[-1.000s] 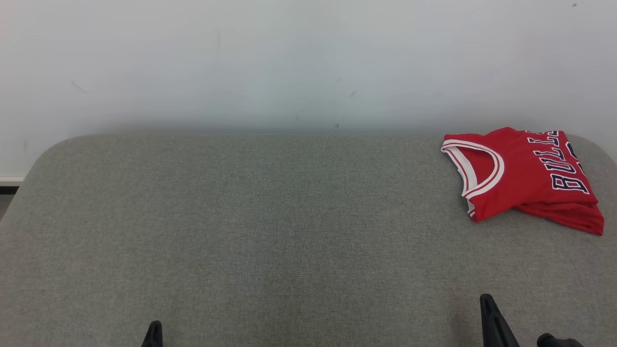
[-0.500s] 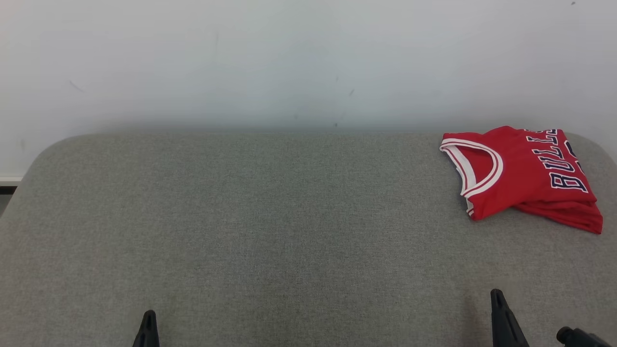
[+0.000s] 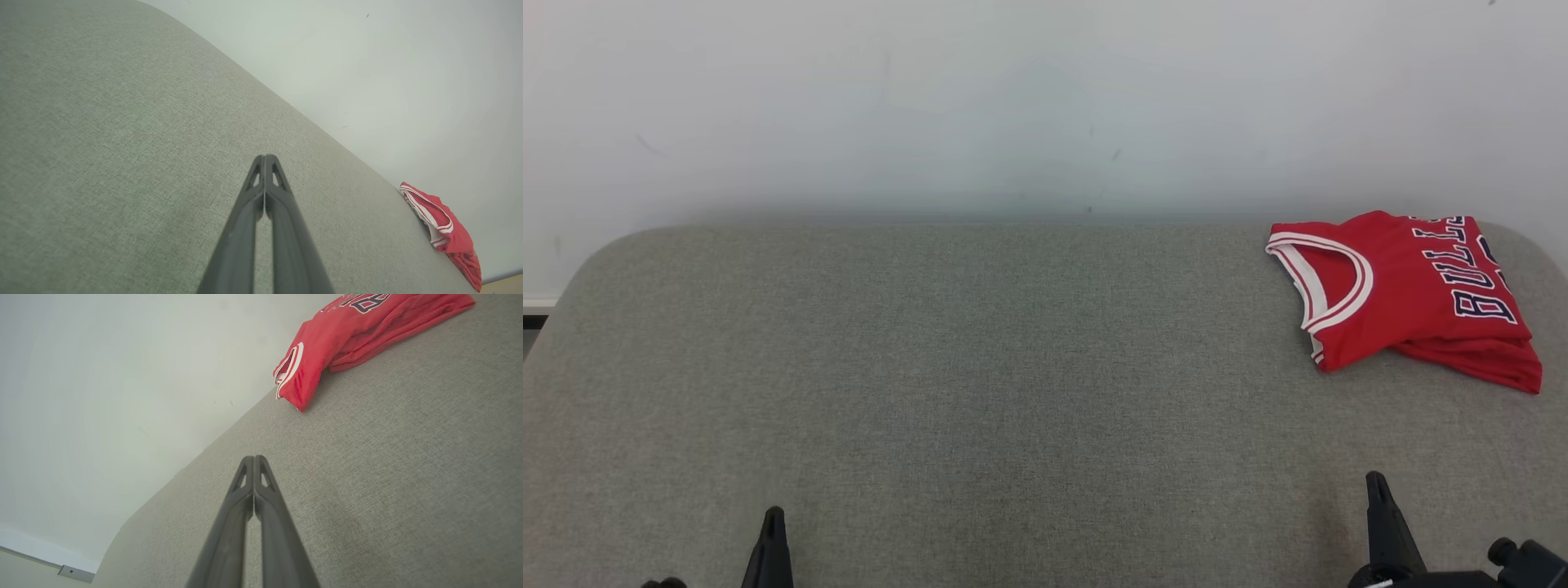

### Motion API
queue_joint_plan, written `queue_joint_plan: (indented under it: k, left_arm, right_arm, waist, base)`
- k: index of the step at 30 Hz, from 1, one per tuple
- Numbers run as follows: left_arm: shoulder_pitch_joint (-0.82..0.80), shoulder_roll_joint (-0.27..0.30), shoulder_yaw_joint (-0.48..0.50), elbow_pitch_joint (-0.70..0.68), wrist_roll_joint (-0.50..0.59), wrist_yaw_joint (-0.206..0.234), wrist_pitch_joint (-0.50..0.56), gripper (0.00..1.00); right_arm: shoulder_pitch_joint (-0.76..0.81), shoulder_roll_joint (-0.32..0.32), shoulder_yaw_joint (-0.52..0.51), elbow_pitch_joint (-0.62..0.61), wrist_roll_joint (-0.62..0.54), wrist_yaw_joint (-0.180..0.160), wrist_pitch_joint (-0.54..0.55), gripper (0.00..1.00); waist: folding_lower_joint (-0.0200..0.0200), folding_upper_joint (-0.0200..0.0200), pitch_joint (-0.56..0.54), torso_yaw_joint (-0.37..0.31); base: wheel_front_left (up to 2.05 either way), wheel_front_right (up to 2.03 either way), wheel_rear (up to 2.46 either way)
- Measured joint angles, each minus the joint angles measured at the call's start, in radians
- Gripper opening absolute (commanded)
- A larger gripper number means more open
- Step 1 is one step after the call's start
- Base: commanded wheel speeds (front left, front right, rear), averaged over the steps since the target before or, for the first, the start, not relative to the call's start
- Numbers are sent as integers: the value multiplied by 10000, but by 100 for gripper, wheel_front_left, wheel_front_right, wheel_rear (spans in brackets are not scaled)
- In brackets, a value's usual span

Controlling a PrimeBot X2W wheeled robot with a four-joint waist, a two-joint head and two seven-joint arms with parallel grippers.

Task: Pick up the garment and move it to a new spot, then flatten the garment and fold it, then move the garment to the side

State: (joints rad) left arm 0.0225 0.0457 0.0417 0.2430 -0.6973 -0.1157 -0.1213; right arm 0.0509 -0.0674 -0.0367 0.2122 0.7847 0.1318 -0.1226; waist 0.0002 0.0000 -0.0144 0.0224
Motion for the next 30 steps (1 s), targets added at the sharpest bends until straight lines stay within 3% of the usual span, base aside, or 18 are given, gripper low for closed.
queue_joint_plan:
  k: [30]
  left_arm:
    - [-764,6,19,290,-3707,-75,849,0]
  right_arm:
    - [-730,-46,-408,211,3480,0,911,0]
  waist:
    - [-1,0,60,-71]
  base:
    - [0,0,0]
